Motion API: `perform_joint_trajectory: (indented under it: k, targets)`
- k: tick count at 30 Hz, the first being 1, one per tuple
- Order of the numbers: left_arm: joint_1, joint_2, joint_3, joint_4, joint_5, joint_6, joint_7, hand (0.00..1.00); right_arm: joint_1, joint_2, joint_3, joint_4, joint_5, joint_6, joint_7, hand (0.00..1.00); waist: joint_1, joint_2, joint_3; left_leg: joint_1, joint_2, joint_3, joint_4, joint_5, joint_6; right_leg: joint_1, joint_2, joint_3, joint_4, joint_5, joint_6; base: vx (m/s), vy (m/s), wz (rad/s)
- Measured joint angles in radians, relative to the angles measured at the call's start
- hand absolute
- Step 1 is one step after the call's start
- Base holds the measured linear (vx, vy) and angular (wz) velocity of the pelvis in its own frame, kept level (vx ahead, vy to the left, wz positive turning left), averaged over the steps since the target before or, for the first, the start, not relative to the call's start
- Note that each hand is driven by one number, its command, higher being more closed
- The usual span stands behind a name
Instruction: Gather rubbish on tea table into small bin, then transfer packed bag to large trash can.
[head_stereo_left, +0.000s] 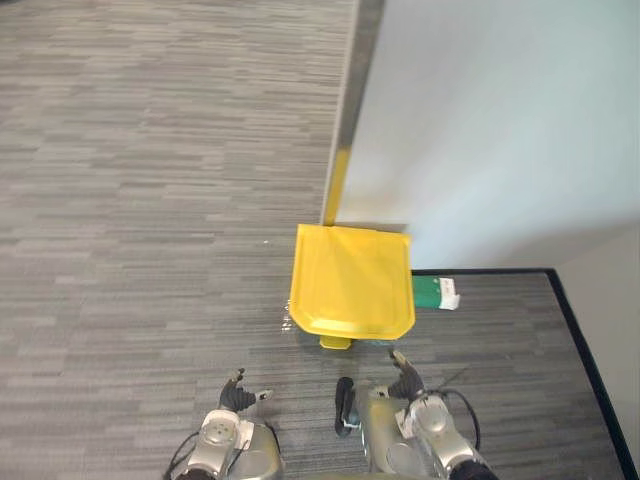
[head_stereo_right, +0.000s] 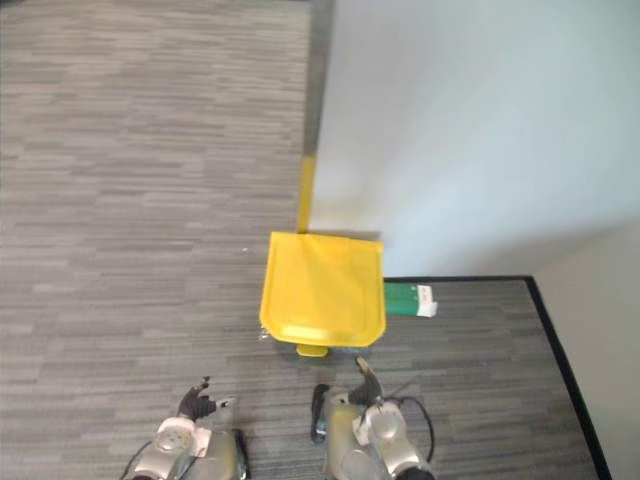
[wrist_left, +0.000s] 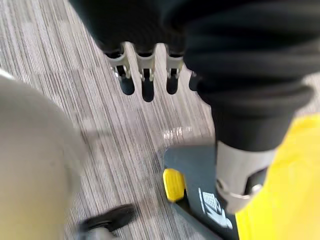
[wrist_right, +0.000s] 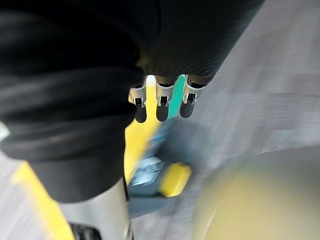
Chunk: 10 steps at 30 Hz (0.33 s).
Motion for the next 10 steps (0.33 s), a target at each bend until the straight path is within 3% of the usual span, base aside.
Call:
perform_joint_trajectory:
  k: [2, 3, 5, 10]
  targets:
    - [-0.003, -0.026, 0.000, 0.031, 0.000, 0.000, 0.001, 0.00, 0.000, -0.006, -0.036, 0.061, 0.000, 0.011, -0.006, 0.00, 0.006, 0.027, -0.058, 0.001, -0.003, 0.012, -0.078, 0.033, 0.001, 0.042, 0.029, 0.008, -0.164, 0.016, -0.024, 0.03, -0.002, -0.42]
    - [-0.009, -0.047, 0.000, 0.037, 0.000, 0.000, 0.001, 0.00, -0.005, -0.008, -0.064, 0.081, 0.007, 0.025, -0.007, 0.00, 0.000, 0.045, -0.081, 0.011, -0.006, 0.024, -0.135, 0.064, 0.006, 0.058, 0.046, 0.017, -0.246, 0.056, -0.040, 0.04, 0.005, -0.37]
    - [-0.012, -0.062, -0.013, 0.043, 0.000, -0.001, 0.001, 0.00, -0.007, -0.006, -0.107, 0.103, 0.035, 0.039, -0.009, 0.00, -0.002, 0.062, -0.093, 0.030, -0.011, 0.036, -0.183, 0.087, 0.006, 0.076, 0.060, 0.032, -0.308, 0.092, -0.043, 0.01, 0.020, -0.27]
    - [-0.013, -0.060, -0.024, 0.066, 0.001, 0.000, 0.001, 0.00, -0.001, -0.005, -0.163, 0.118, 0.065, 0.067, -0.014, 0.00, -0.002, 0.074, -0.114, 0.050, -0.023, 0.040, -0.207, 0.094, 0.011, 0.114, 0.061, 0.048, -0.388, 0.135, -0.033, -0.03, 0.046, -0.07]
